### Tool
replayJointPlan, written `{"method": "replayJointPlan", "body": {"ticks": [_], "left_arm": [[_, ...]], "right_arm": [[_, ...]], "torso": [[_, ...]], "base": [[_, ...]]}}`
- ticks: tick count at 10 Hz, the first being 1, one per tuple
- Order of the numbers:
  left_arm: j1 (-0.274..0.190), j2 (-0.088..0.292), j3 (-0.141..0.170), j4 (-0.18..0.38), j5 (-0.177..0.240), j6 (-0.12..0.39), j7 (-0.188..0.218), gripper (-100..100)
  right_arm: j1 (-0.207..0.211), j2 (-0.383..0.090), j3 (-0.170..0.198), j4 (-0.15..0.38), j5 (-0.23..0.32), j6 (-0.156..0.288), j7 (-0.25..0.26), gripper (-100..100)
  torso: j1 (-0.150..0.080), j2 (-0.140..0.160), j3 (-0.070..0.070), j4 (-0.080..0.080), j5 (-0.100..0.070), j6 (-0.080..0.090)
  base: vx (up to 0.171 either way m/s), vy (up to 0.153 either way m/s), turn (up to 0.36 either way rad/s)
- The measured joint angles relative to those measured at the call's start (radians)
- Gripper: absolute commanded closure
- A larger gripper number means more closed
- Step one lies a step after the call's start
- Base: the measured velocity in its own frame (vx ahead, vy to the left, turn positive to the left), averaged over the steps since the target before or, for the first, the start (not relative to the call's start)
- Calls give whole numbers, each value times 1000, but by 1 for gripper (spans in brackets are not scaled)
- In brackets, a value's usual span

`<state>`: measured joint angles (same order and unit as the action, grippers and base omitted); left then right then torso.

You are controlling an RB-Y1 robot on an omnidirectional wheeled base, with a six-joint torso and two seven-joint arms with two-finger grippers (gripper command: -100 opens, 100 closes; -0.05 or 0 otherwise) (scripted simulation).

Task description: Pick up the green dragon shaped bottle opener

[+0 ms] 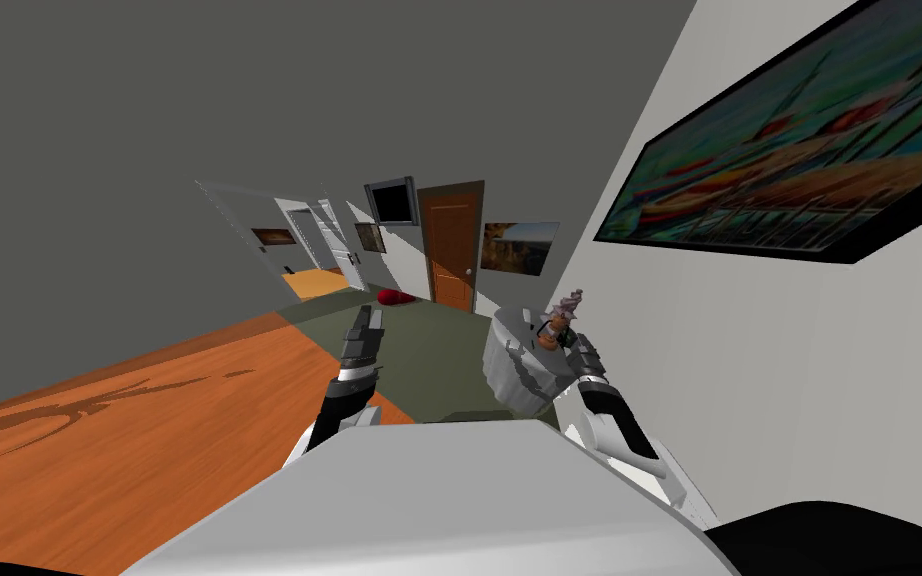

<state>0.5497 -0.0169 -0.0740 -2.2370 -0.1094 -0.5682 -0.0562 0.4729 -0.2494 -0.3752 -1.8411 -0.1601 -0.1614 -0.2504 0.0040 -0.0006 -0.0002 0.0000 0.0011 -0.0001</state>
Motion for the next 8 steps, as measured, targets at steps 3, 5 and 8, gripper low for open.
{"method": "replayJointPlan", "body": {"ticks": [3,5,8], "left_arm": [[0,0,0,0,0,0,0,0],[0,0,0,0,0,0,0,0],[0,0,0,0,0,0,0,0]], "right_arm": [[-20,-21,-66,89,-38,76,-49,-100],[-8,-22,-107,110,-62,144,-84,-100],[-25,-57,-148,178,-94,210,-124,-100]], "torso": [[2,-1,0,0,0,0],[0,-1,-1,0,0,0],[-4,0,0,0,-1,0]], "base": [[31,102,111],[45,60,78],[32,24,56]]}}
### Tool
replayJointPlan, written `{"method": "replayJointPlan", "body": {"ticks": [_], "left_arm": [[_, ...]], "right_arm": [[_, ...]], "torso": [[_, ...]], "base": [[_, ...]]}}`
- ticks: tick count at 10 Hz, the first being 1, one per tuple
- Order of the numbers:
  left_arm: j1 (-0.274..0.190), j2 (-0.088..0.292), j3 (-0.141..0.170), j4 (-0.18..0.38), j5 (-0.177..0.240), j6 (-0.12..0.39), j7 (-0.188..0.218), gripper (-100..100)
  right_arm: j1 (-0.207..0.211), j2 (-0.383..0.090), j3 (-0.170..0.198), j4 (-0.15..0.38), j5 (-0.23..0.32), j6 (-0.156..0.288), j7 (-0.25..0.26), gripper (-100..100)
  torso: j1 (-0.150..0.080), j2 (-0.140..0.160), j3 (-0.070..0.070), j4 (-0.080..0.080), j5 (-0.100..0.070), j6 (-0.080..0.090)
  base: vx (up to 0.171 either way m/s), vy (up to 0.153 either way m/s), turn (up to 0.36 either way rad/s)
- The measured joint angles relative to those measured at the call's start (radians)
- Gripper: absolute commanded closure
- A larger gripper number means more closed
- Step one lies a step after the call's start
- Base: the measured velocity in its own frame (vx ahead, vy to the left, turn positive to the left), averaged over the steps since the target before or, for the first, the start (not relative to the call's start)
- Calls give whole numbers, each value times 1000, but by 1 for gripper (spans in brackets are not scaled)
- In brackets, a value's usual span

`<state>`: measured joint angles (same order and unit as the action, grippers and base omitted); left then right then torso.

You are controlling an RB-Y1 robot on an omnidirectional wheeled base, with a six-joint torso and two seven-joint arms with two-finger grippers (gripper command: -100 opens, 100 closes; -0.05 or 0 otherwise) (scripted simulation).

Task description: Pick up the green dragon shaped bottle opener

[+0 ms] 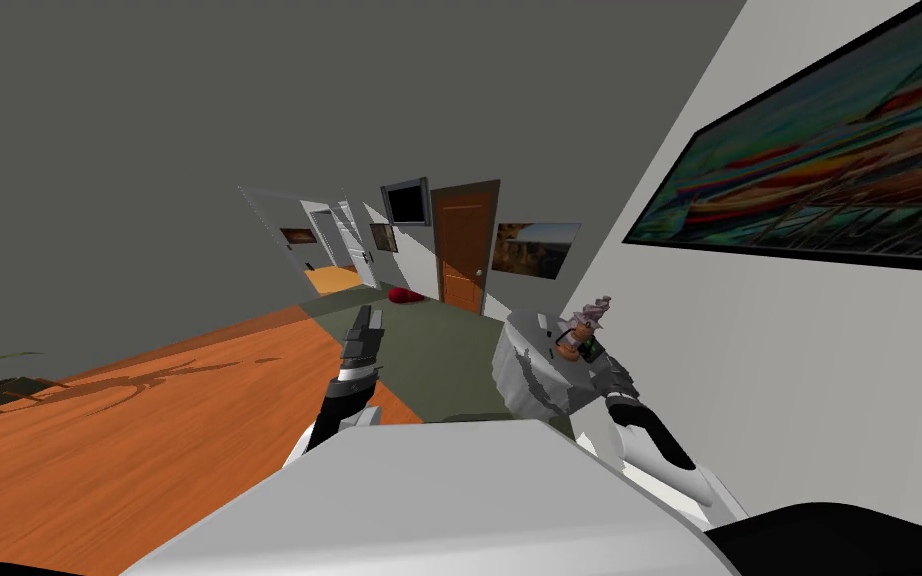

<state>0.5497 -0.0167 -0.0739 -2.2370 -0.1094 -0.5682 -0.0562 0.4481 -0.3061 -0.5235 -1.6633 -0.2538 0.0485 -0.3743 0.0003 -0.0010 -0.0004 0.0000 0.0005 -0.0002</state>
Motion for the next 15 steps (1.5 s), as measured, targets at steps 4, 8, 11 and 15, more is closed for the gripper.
{"method": "replayJointPlan", "body": {"ticks": [4,8,11,15], "left_arm": [[0,0,0,0,0,0,0,0],[0,0,0,0,0,0,0,0],[0,0,0,0,0,0,0,0],[0,0,0,0,0,0,0,0]], "right_arm": [[-20,-18,-66,103,-43,104,-66,-100],[-38,-51,-134,181,-95,246,-147,-100],[-55,-61,-173,235,-121,350,-202,-100],[-62,-89,-196,317,-162,418,-246,-100]], "torso": [[2,-2,-1,-1,0,0],[0,-3,-2,-1,0,0],[0,-3,-2,-1,0,1],[-1,0,0,0,0,1]], "base": [[66,45,76],[75,18,70],[66,11,41],[58,-6,50]]}}
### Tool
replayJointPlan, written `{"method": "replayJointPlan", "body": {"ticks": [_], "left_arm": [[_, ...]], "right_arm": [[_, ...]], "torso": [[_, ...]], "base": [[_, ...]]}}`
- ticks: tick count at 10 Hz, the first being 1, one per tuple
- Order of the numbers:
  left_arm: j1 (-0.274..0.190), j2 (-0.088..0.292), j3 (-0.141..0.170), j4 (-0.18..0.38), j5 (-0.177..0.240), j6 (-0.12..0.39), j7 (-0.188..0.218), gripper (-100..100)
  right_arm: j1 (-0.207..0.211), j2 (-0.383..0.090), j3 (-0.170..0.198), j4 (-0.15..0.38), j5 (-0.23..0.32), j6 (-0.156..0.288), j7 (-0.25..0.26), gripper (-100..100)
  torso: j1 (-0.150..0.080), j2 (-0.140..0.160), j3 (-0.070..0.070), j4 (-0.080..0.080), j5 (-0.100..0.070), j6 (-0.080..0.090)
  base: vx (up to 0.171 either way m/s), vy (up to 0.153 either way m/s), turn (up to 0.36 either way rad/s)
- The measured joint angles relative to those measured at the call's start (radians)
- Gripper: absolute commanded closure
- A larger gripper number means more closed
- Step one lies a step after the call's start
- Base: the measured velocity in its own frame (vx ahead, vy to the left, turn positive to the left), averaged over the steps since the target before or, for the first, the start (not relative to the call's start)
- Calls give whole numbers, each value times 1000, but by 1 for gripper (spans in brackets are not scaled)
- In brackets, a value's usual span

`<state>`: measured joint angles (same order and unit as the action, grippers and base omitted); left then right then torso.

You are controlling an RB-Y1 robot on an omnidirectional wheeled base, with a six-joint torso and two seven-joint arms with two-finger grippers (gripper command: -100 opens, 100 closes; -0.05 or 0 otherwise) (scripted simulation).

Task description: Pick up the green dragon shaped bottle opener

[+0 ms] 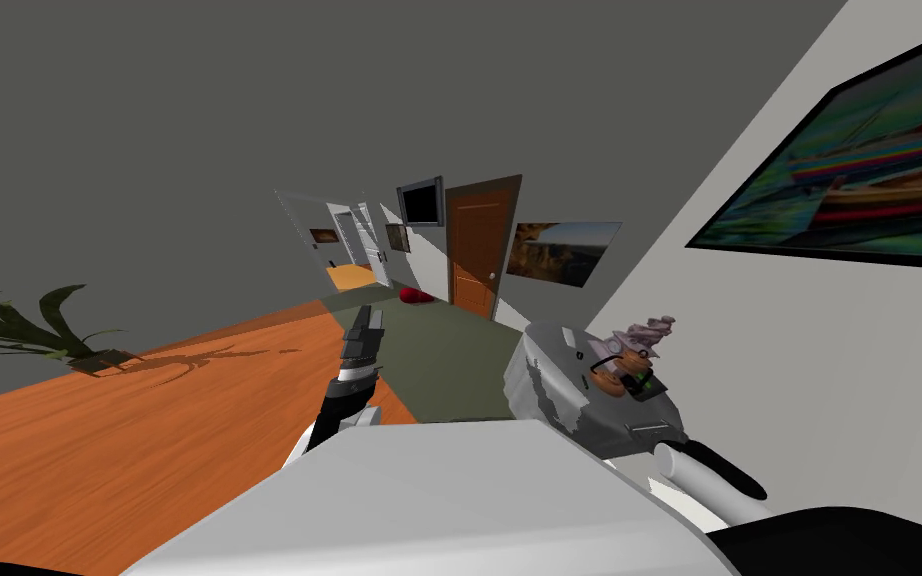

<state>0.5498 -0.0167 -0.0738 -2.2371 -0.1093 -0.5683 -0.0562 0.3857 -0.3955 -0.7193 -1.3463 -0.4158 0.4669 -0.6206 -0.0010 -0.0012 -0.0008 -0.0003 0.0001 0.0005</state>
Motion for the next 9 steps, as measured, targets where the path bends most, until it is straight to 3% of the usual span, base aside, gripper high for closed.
{"method": "replayJointPlan", "body": {"ticks": [9], "left_arm": [[0,0,0,0,0,0,0,0]], "right_arm": [[-42,-64,-77,157,-93,226,-135,-100]], "torso": [[-1,-1,-1,0,0,0]], "base": [[67,-16,39]]}}
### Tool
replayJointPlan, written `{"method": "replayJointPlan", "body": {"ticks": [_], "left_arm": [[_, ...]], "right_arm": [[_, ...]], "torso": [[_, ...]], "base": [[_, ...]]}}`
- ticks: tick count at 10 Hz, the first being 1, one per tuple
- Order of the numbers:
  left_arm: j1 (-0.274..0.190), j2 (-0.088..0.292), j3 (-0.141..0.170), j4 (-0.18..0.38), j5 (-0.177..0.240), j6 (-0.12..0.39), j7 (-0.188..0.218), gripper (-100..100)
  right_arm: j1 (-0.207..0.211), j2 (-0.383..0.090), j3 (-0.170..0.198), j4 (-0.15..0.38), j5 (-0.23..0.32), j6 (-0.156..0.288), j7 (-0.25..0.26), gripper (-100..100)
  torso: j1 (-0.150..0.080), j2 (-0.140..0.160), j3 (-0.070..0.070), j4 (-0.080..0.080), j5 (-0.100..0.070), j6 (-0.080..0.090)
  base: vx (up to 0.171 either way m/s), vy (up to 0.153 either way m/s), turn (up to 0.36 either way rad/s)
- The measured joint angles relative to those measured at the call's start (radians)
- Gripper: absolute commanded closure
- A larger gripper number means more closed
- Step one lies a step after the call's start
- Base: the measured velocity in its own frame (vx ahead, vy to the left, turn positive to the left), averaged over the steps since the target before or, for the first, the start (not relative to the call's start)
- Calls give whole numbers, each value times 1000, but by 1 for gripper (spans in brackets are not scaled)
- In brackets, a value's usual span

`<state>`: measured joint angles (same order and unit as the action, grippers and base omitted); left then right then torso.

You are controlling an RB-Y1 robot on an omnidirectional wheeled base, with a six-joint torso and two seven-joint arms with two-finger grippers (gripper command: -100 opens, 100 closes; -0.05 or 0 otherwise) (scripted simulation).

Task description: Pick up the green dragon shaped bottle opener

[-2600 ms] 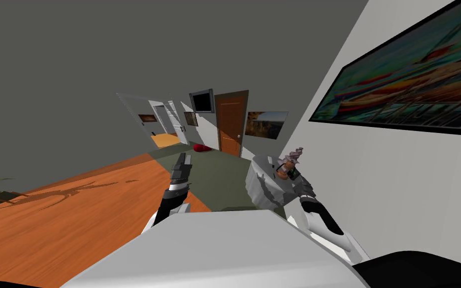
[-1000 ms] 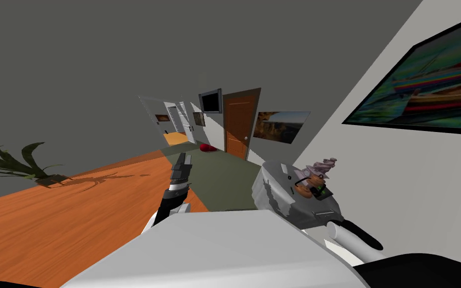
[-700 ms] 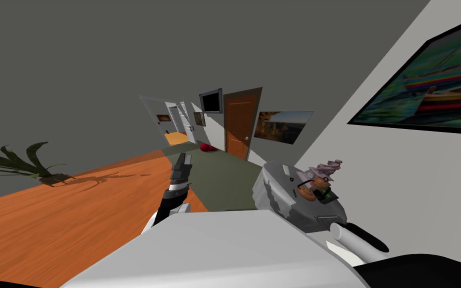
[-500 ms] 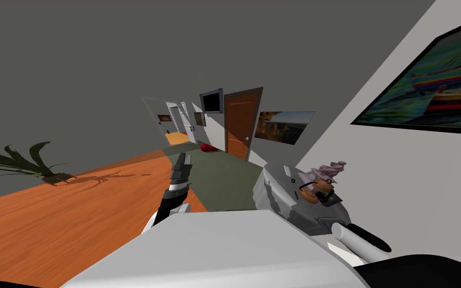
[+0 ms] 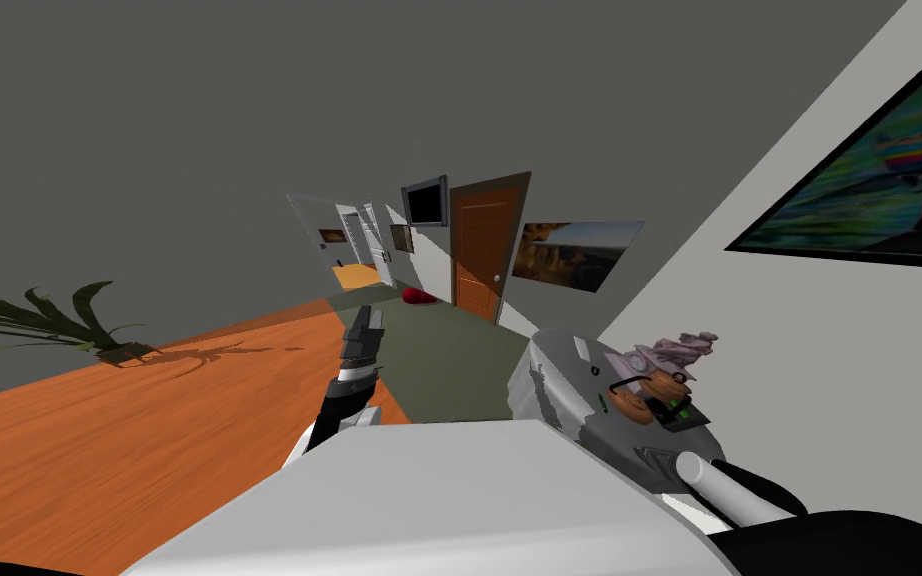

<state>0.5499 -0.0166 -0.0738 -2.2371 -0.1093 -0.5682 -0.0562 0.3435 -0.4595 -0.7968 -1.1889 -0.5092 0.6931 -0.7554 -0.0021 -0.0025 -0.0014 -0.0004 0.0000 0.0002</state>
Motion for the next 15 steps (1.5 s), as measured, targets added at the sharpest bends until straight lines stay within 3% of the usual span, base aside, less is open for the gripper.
{"method": "replayJointPlan", "body": {"ticks": [11,15], "left_arm": [[0,0,0,0,0,0,0,0],[0,0,0,0,0,0,0,0]], "right_arm": [[-57,-76,-68,168,-98,299,-175,-100],[-71,-94,-82,200,-125,405,-236,-100]], "torso": [[-2,-1,0,0,-1,0],[-2,0,0,0,-1,0]], "base": [[74,-43,31],[70,-64,22]]}}
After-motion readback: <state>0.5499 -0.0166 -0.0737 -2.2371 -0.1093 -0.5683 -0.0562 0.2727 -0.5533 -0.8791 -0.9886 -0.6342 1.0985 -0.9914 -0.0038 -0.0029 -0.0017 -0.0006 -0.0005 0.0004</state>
